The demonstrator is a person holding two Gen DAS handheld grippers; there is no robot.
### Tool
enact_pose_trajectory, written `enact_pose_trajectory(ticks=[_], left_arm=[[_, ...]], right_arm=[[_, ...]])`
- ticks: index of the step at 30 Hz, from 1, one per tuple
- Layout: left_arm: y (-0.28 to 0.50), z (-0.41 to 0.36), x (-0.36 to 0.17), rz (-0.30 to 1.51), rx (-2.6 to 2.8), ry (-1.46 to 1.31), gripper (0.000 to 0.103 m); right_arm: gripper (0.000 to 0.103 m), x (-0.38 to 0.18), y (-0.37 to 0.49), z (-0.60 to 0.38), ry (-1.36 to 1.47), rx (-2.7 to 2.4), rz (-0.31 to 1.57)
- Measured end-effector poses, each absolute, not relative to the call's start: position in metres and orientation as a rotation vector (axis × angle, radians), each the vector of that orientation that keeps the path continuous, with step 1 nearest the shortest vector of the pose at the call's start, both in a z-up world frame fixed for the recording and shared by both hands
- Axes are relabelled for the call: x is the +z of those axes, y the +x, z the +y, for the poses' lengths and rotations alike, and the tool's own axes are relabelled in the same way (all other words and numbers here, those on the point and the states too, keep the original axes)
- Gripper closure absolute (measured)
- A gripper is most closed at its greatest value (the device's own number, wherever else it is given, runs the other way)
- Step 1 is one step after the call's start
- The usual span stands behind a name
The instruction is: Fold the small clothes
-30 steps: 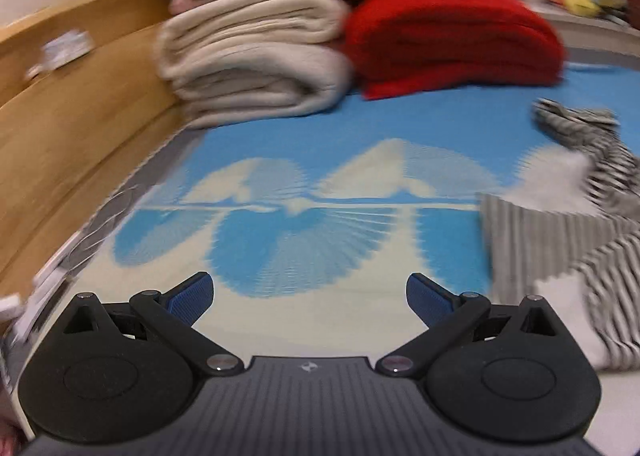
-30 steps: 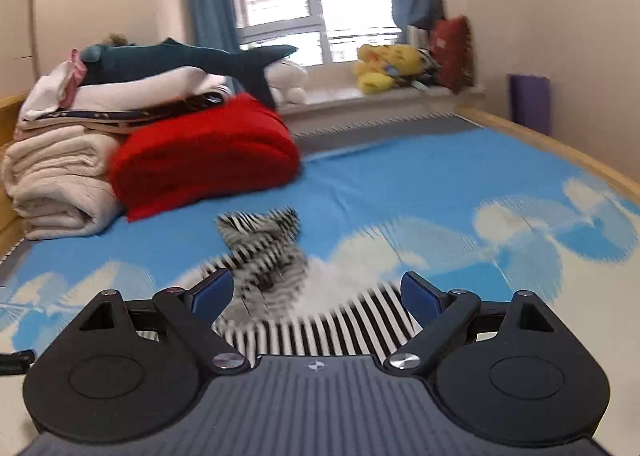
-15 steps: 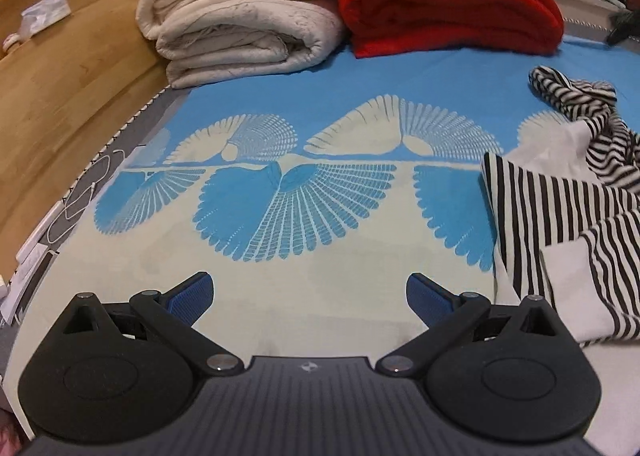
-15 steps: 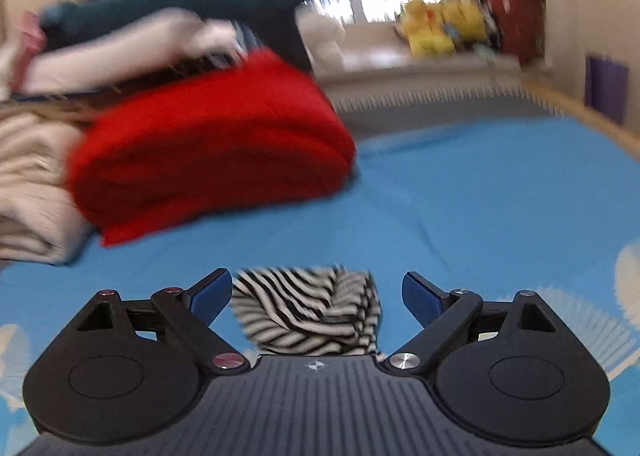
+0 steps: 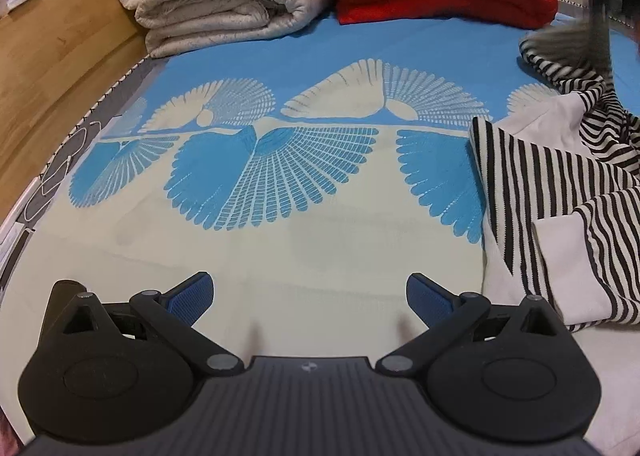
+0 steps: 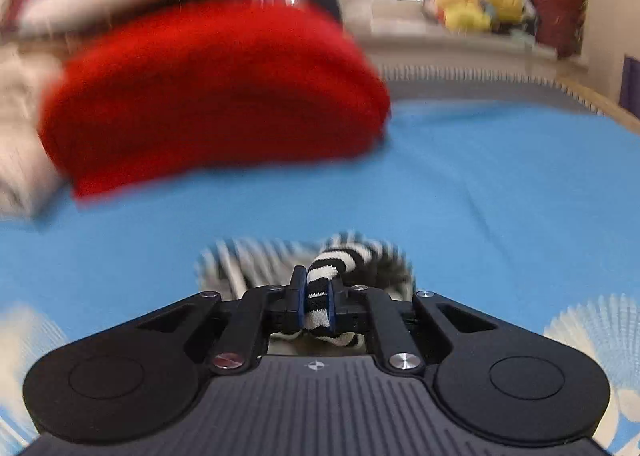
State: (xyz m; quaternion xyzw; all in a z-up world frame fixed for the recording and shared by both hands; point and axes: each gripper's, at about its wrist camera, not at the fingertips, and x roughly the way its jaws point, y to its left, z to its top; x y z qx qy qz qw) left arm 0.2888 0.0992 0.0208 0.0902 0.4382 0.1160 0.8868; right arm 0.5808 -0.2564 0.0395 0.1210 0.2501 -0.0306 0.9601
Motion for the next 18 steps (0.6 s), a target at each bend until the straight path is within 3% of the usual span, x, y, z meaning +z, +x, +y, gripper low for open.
enact_pose_trajectory(ticks=[6, 10, 14, 16, 18], left_arm=[[0.292, 0.094, 0.014, 0.935, 0.23, 0.172, 0.0], [0.288, 0.086, 0.013, 0.933, 0.202, 0.177, 0.0], [0.28, 0.077, 0.018, 0.905, 0.173, 0.177, 0.0], [0.277, 0.073, 0.02, 0.89, 0.167, 0.178, 0.0], [0.276, 0.068, 0.019, 0.878, 0.161, 0.188, 0.0]], right_arm=[[0.093, 0.172, 0.493, -0.278, 0.605, 0.011, 0.322], [0.093, 0.198, 0.377, -0.276, 0.607, 0.063, 0.259], [0.093, 0.133, 0.26, -0.284, 0.679, 0.075, 0.378], [0.092, 0.072, 0.214, -0.286, 0.791, 0.037, 0.512], [0.085, -0.002, 0.18, -0.281, 0.841, -0.024, 0.718]])
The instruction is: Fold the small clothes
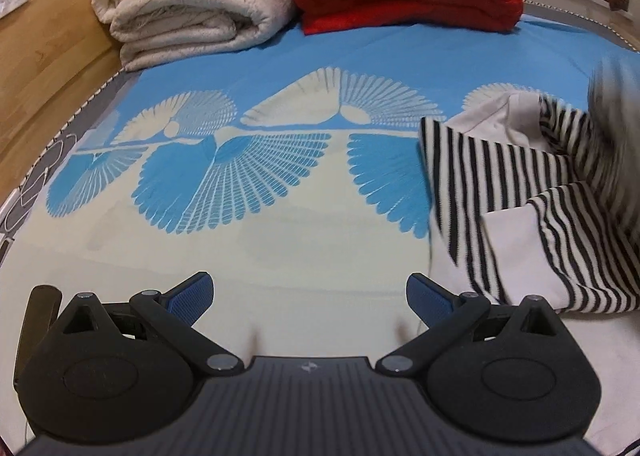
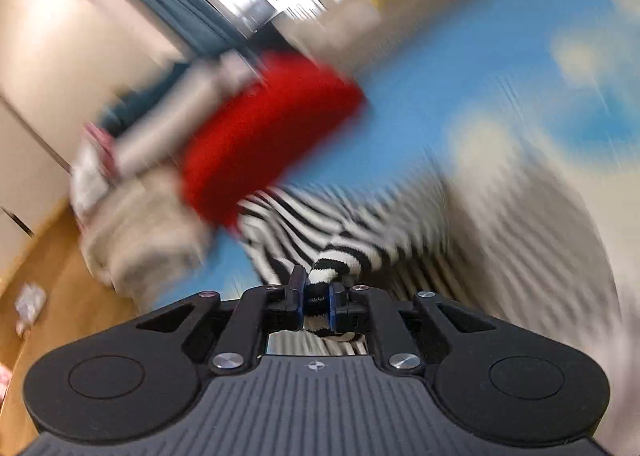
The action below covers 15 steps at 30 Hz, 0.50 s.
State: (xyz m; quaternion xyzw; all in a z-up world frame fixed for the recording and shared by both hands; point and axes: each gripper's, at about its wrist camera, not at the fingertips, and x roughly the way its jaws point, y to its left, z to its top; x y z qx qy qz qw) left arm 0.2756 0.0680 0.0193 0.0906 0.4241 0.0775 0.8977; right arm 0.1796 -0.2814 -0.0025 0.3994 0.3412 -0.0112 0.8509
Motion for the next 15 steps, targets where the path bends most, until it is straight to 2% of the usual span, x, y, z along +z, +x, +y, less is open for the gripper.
enact_pose_trajectory(ticks=[2, 3, 4, 5, 8, 12, 15], left_arm=[[0.274, 0.064, 0.017, 0.873, 0.162, 0.207, 0.0], [0.273, 0.061, 0.016, 0.867, 0.161, 0.224, 0.0], [0.271, 0.058, 0.015, 0.86, 0.161, 0.237, 0.0], [0.269, 0.057, 0.015, 0.847, 0.159, 0.245, 0.0], [0.266, 0.052, 0.017, 0.806, 0.146, 0.252, 0.0], [0.264, 0.041, 0.022, 0.763, 0.105, 0.229, 0.0], [0.263, 0.03, 0.021, 0.748, 0.062, 0.23, 0.0]], right_arm=[[0.056, -0.059, 0.161, -0.28, 0.878, -0.11, 0.918], [0.058, -0.083, 0.151, -0.286, 0.906, -0.17, 1.022], [0.062, -0.087, 0.14, -0.291, 0.951, -0.174, 0.97], [0.05, -0.082, 0.133, -0.294, 0.95, -0.174, 0.926], [0.03, -0.038, 0.127, -0.289, 0.759, -0.174, 0.741], [0.027, -0.004, 0.138, -0.272, 0.494, -0.099, 0.527], [0.033, -0.014, 0.158, -0.253, 0.292, -0.076, 0.482]])
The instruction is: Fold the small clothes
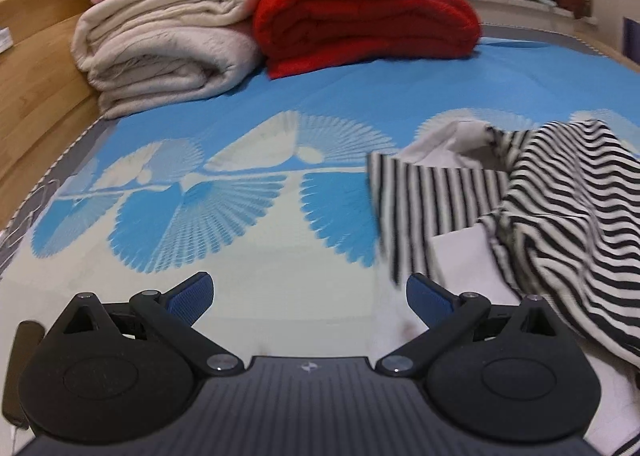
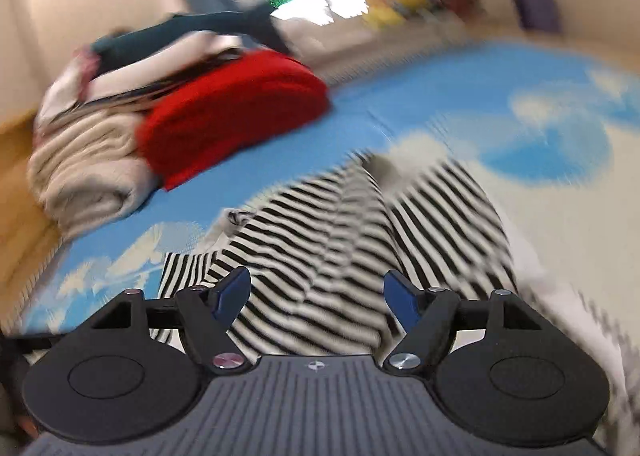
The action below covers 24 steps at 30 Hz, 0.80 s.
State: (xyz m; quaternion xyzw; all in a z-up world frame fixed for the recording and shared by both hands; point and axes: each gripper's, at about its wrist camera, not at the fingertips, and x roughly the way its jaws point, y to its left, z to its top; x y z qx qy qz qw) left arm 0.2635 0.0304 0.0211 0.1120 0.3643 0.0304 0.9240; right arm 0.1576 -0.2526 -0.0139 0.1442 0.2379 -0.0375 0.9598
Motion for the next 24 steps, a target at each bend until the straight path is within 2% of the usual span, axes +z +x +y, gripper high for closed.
enact_pose_trajectory(ticks=[2, 4, 7, 10, 15, 17, 20, 22, 24], left_arm=[[0.263, 0.023, 0.019, 0.743, 0.038, 0.245, 0.0], [0.263, 0.019, 0.015, 0.742, 0.028, 0.259, 0.0], [0.265, 0.018, 0.01, 0.758, 0.018, 0.268, 0.0], [0.264, 0.018, 0.008, 0.759, 0.006, 0.272, 0.0], [0.261, 0.023, 0.013, 0.746, 0.006, 0.244, 0.0], [0.261, 0.022, 0.013, 0.75, 0.001, 0.238, 0.0], [0.262, 0.017, 0.008, 0.764, 0.002, 0.254, 0.0], [0.261, 0.015, 0.007, 0.766, 0.0, 0.264, 0.0], [0.26, 0.014, 0.007, 0.76, -0.006, 0.27, 0.0]], right_arm=[[0.05, -0.03, 0.171, -0.241, 0.176, -0.061, 0.516], [0.054, -0.047, 0.179, -0.233, 0.118, -0.015, 0.558], [0.053, -0.085, 0.198, -0.231, 0.071, -0.042, 0.77], [0.051, -0.077, 0.191, -0.237, 0.142, -0.032, 0.751], [0.048, -0.052, 0.177, -0.249, 0.213, -0.043, 0.608], [0.046, -0.056, 0.18, -0.248, 0.185, -0.037, 0.626], [0.045, -0.09, 0.19, -0.246, 0.126, -0.081, 0.798], [0.04, -0.088, 0.187, -0.25, 0.149, -0.105, 0.767], [0.04, -0.078, 0.185, -0.254, 0.194, -0.092, 0.755]])
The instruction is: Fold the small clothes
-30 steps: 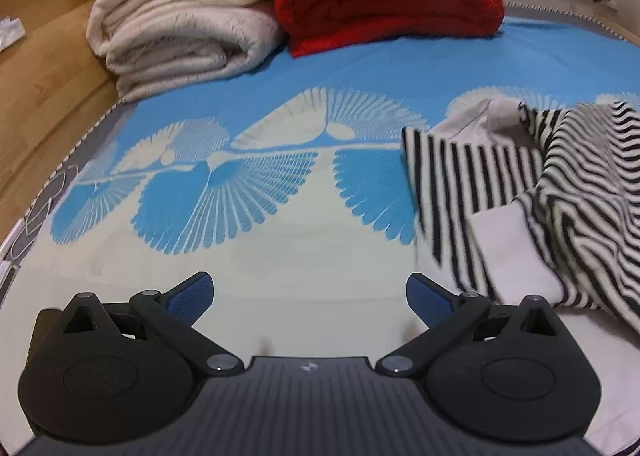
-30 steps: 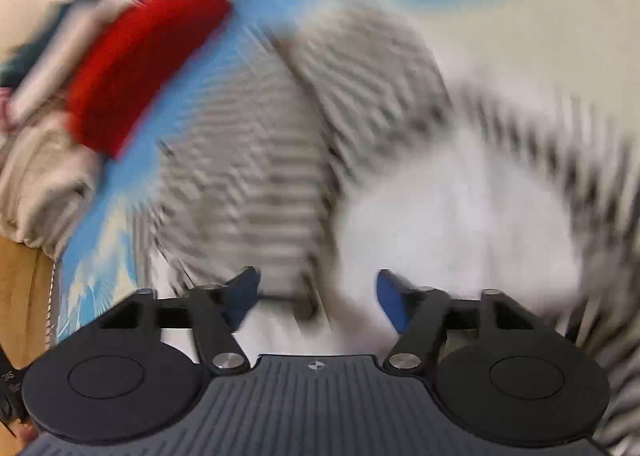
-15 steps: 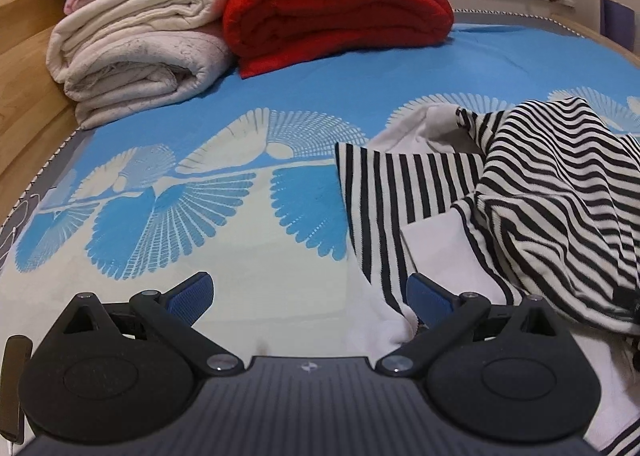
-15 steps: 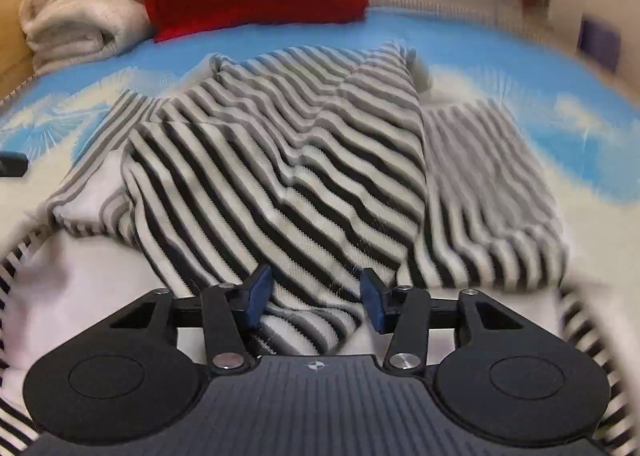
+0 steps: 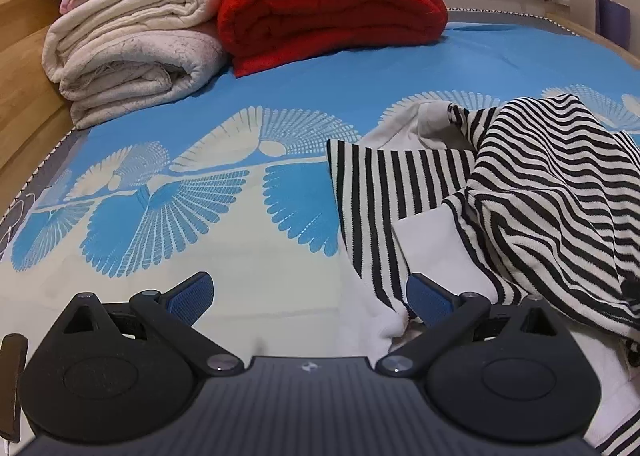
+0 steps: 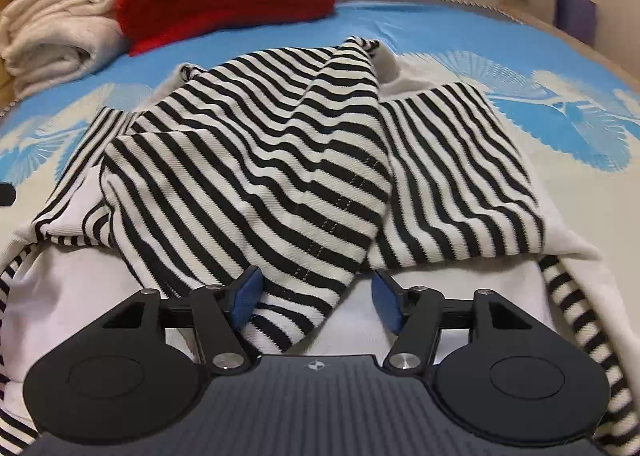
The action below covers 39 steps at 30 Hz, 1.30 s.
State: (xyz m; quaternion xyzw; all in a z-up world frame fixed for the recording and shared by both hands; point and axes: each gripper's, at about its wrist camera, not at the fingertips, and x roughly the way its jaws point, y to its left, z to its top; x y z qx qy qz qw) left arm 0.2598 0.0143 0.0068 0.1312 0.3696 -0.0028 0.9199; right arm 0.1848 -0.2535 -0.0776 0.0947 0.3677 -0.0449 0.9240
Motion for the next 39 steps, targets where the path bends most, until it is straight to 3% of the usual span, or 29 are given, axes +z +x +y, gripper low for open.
enact_pose_trajectory(ticks=[4, 19, 31, 39], left_arm=[[0.259, 0.012, 0.005, 0.756, -0.004, 0.286, 0.0], [0.228, 0.002, 0.007, 0.728, -0.01, 0.315, 0.0], [0.102, -0.004, 0.028, 0.808, -0.089, 0.191, 0.0], [0.007, -0.01, 0.106, 0.908, -0.131, 0.132, 0.0]], right_arm=[[0.03, -0.057, 0.174, -0.262, 0.257, -0.082, 0.652], [0.028, -0.021, 0.119, -0.259, 0.18, -0.051, 0.483], [0.02, -0.004, -0.021, -0.27, 0.222, -0.138, 0.422], [0.019, 0.032, -0.098, -0.269, 0.131, -0.154, 0.445]])
